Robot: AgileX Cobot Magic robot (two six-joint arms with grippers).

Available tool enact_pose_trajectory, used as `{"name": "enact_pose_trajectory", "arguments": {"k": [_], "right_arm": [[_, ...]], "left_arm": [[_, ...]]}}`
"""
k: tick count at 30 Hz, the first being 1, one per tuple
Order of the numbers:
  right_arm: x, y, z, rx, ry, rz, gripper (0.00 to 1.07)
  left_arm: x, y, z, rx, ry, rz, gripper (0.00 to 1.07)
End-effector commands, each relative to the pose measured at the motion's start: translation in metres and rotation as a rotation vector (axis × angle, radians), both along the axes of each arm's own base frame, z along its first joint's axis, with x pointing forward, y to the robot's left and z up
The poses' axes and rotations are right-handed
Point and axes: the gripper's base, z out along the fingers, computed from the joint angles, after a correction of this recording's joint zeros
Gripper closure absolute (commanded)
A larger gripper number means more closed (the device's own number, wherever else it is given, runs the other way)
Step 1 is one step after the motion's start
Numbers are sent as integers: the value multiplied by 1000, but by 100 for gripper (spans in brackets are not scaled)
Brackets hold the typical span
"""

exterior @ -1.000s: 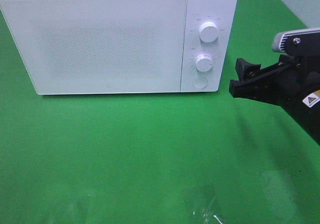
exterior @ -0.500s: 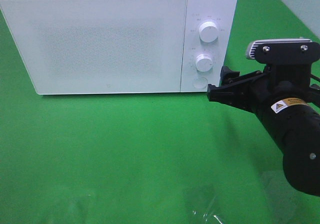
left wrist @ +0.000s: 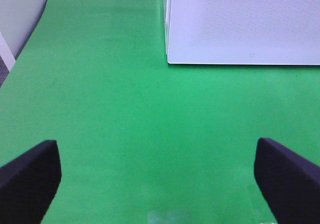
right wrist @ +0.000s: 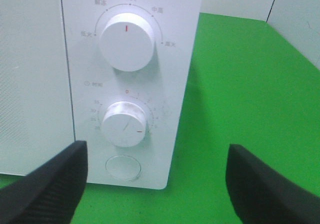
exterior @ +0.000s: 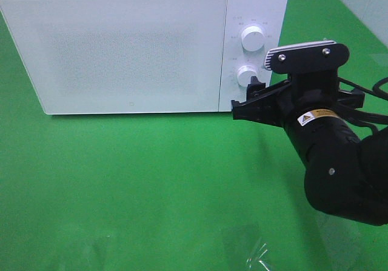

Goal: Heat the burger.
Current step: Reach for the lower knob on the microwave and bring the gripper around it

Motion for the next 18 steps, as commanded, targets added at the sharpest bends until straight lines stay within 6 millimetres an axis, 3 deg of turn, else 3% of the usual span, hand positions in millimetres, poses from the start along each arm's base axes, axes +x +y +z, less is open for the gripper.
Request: {"name": "enact_pose_trajectory", "arguments": {"k": [1, 12, 18], "right_arm": [[3, 7, 1, -7, -29, 33, 34], [24, 29, -13, -7, -34, 55, 34], [39, 29, -19, 21, -20, 33, 34]], "left_arm": [[-3, -1, 0, -8, -26, 4, 9], [-3, -1, 0, -6, -26, 3, 9], [-3, -1, 0, -6, -26, 3, 9]]}}
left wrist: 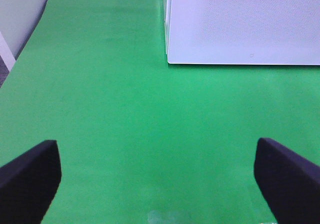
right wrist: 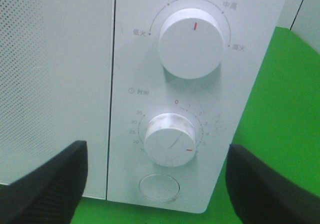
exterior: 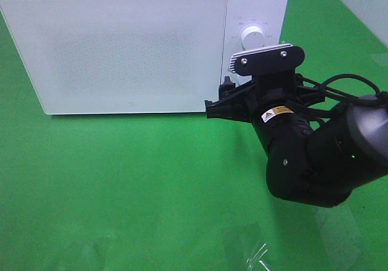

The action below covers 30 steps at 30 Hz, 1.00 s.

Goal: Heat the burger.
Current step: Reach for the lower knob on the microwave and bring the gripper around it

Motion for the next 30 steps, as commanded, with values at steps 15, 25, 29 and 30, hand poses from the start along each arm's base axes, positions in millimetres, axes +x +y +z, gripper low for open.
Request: {"name": "enact_pose_trajectory", "arguments": {"k": [15, 25, 29, 30], "right_arm": [[41, 2, -11, 71, 19, -35, 34], [53, 4, -22, 73, 42, -50, 34], [55, 2, -20, 76, 22, -62, 34], [55, 2, -20, 76, 22, -62, 34]], "left_arm": [[-3, -1, 0, -5, -26, 3, 9], [-3, -1, 0, -5, -26, 3, 9], [-3, -1, 0, -5, -26, 3, 9], [-3, -1, 0, -5, -26, 3, 9]]}}
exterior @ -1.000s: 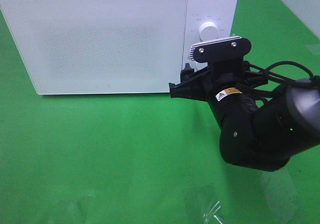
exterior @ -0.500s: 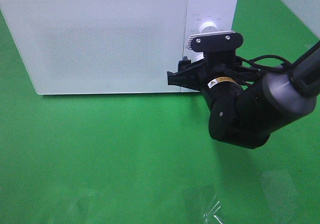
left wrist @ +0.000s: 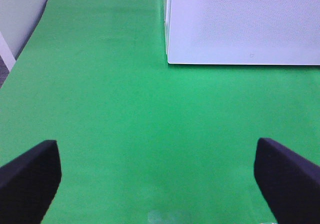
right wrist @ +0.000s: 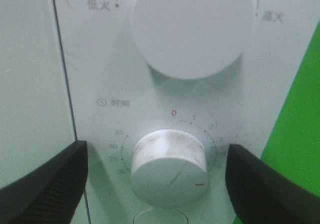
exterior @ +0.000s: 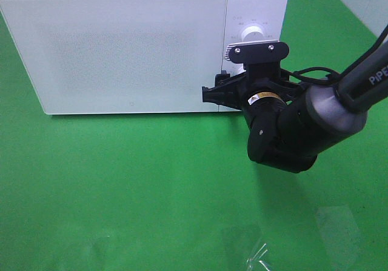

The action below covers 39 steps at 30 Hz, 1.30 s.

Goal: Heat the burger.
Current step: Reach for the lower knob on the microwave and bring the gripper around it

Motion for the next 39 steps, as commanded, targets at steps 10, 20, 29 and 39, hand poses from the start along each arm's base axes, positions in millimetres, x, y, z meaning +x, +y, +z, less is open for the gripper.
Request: {"name": "enact_pose_trajectory", "arguments": {"k": [10, 20, 29, 39], "right_arm": [[7, -8, 4, 10, -36, -27, 43], [7, -8, 5, 10, -38, -28, 96], [7, -6, 5, 5, -43, -10, 106], [7, 2, 7, 302, -45, 16, 106]], "left_arm": [[-3, -1, 0, -5, -26, 3, 9], [-3, -1, 0, -5, -26, 3, 9], [-3, -1, 0, -5, -26, 3, 9], [-3, -1, 0, -5, -26, 3, 9]]}}
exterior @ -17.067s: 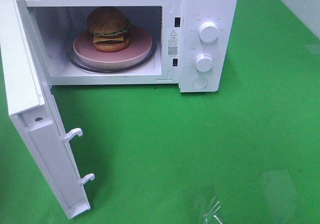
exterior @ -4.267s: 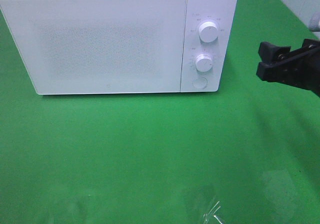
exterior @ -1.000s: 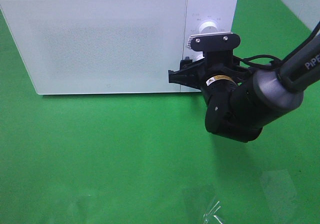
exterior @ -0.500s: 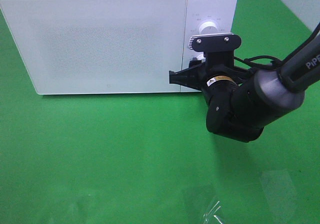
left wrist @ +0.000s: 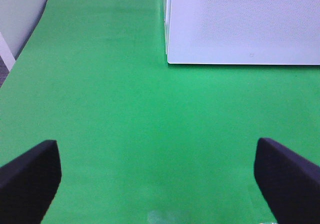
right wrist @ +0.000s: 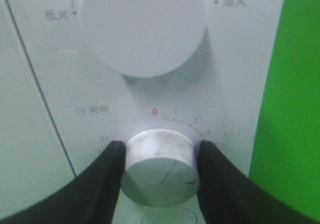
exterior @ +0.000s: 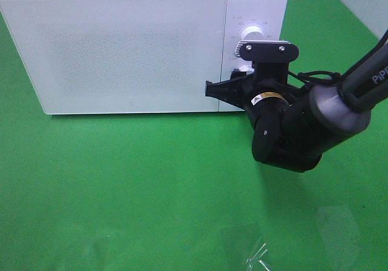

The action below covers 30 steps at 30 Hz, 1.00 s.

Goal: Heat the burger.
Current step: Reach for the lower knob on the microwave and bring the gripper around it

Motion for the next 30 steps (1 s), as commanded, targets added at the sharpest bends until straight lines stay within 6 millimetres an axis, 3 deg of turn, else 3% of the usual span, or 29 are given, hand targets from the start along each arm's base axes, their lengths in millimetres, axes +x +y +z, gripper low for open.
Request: {"name": "enact_pose_trajectory", "arguments": {"k": [1, 3, 4, 5, 6, 8, 9, 15, 17, 19, 30], "right_arm": [[4, 10, 9, 250, -49, 58, 106], [4, 13, 9, 315, -44, 73, 106], [4, 17, 10, 450, -28, 87, 106], [4, 17, 10, 450, -28, 87, 106], [3, 20, 11, 590, -4, 93, 106], [3, 21, 11, 662, 9, 89, 106], [2, 22, 11, 783, 34, 78, 106], [2, 25, 12, 976, 72, 62, 106], [0, 31, 18, 1178, 93, 114, 106], [-1, 33, 23, 1256, 83, 145, 106], [0, 31, 26, 1343, 56, 136, 106]], "left_arm": [[-3, -1, 0, -5, -26, 3, 9], [-3, -1, 0, -5, -26, 3, 9], [-3, -1, 0, -5, -26, 3, 9], [-3, -1, 0, -5, -26, 3, 9], [-3, -1, 0, -5, -26, 3, 9], [-3, -1, 0, -5, -26, 3, 9], [-3, -1, 0, -5, -26, 3, 9], [-3, -1, 0, -5, -26, 3, 9], [-3, -1, 0, -5, -26, 3, 9], [-3, -1, 0, -5, -26, 3, 9], [-3, -1, 0, -5, -26, 3, 9]]}}
